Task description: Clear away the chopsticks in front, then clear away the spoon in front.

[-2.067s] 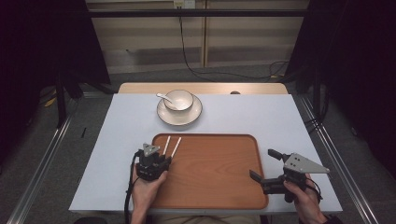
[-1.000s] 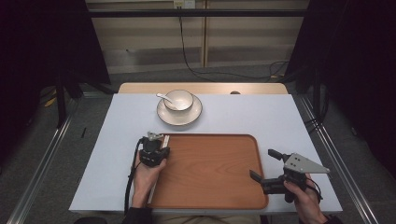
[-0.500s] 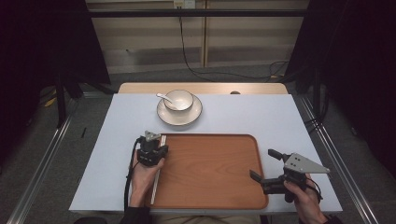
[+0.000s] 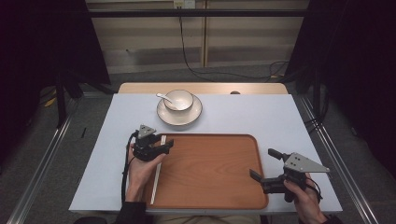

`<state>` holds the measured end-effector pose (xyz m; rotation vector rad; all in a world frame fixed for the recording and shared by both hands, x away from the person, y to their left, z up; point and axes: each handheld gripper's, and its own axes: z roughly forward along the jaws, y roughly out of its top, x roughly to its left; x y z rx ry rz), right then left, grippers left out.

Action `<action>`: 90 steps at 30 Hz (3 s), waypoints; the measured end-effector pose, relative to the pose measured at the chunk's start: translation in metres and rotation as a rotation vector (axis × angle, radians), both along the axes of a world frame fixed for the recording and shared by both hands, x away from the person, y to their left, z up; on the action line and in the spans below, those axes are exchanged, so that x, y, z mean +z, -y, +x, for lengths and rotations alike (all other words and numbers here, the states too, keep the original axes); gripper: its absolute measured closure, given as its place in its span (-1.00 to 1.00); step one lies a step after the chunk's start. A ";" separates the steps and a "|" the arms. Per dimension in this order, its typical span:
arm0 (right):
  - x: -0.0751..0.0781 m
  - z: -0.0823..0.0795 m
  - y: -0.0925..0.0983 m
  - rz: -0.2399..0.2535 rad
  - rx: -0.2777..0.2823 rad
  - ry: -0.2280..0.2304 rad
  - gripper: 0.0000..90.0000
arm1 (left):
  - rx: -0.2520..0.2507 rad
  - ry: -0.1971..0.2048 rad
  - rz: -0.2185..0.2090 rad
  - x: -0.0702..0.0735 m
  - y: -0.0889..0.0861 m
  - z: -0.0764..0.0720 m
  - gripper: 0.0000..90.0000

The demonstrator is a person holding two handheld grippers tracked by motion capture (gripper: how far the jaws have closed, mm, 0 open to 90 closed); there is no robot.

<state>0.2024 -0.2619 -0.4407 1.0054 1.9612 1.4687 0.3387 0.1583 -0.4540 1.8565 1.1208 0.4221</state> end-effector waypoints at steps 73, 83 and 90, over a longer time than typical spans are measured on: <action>-0.001 0.001 0.000 0.010 0.009 -0.008 -0.99 | -0.013 -0.004 0.077 0.034 -0.002 0.189 0.24; -0.001 0.001 0.000 0.010 0.008 -0.011 -0.99 | -0.053 -0.064 0.076 0.032 -0.003 0.181 0.01; -0.001 0.002 0.000 0.006 0.016 -0.013 -0.99 | -0.086 -0.082 0.113 0.023 0.004 0.188 -0.19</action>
